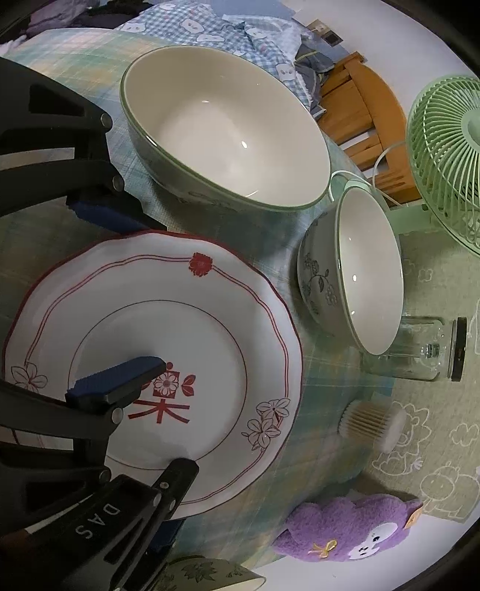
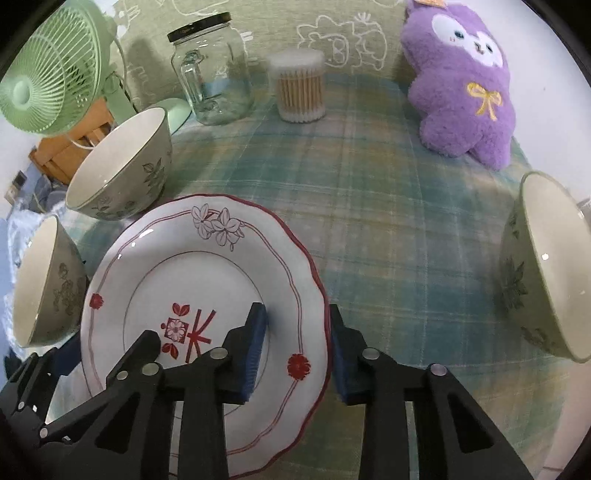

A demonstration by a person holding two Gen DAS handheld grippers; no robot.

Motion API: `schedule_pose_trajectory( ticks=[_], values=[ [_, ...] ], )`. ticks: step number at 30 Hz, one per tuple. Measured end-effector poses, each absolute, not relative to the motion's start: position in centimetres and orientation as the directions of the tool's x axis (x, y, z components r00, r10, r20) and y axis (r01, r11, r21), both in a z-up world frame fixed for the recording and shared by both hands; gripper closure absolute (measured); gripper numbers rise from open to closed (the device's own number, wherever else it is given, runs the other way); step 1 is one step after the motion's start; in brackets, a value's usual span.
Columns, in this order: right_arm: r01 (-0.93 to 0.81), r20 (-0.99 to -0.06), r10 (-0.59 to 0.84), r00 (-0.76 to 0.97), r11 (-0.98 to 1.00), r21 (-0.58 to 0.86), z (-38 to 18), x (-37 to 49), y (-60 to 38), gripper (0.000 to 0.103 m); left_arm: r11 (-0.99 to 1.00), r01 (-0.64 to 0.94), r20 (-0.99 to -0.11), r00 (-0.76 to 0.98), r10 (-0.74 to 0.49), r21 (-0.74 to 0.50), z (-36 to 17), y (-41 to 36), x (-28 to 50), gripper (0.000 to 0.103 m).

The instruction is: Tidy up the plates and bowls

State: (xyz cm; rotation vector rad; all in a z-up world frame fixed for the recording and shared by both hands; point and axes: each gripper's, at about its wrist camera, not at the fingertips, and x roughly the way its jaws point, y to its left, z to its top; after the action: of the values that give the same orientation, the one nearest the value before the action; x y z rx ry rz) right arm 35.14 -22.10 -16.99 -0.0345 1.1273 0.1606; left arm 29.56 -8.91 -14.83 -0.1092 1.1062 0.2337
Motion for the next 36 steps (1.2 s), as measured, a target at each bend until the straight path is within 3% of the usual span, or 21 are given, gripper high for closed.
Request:
schedule_pose_trajectory(
  ticks=[11, 15, 21, 23, 36],
  values=[
    [-0.074, -0.915, 0.051, 0.399, 0.997, 0.023, -16.3, 33.9, -25.1, 0.069, 0.993, -0.119, -0.892, 0.446, 0.072, 0.021, -14.7, -11.0, 30.4, 0.039],
    [-0.072, -0.910, 0.045, 0.413, 0.997, 0.016, -16.4, 34.2, -24.9, 0.067, 0.992, -0.124, -0.887, 0.456, 0.066, 0.010, -14.7, -10.2, 31.2, 0.050],
    [-0.052, -0.908, 0.056, 0.415, 0.998, 0.038, -16.5, 35.0, -25.0, 0.064, 0.992, -0.123, -0.887, 0.457, 0.068, 0.012, -14.7, -10.3, 31.3, 0.052],
    [-0.049, -0.912, 0.053, 0.407, 0.998, 0.037, -16.5, 35.3, -24.9, 0.064, 0.992, -0.129, -0.890, 0.450, 0.068, 0.011, -14.5, -10.1, 31.3, 0.057],
    [0.017, -0.922, 0.012, 0.387, 1.000, 0.020, -15.5, 32.6, -25.1, 0.064, 0.991, -0.134, -0.896, 0.443, 0.039, -0.023, -12.9, -10.3, 29.1, 0.058]
  ],
)
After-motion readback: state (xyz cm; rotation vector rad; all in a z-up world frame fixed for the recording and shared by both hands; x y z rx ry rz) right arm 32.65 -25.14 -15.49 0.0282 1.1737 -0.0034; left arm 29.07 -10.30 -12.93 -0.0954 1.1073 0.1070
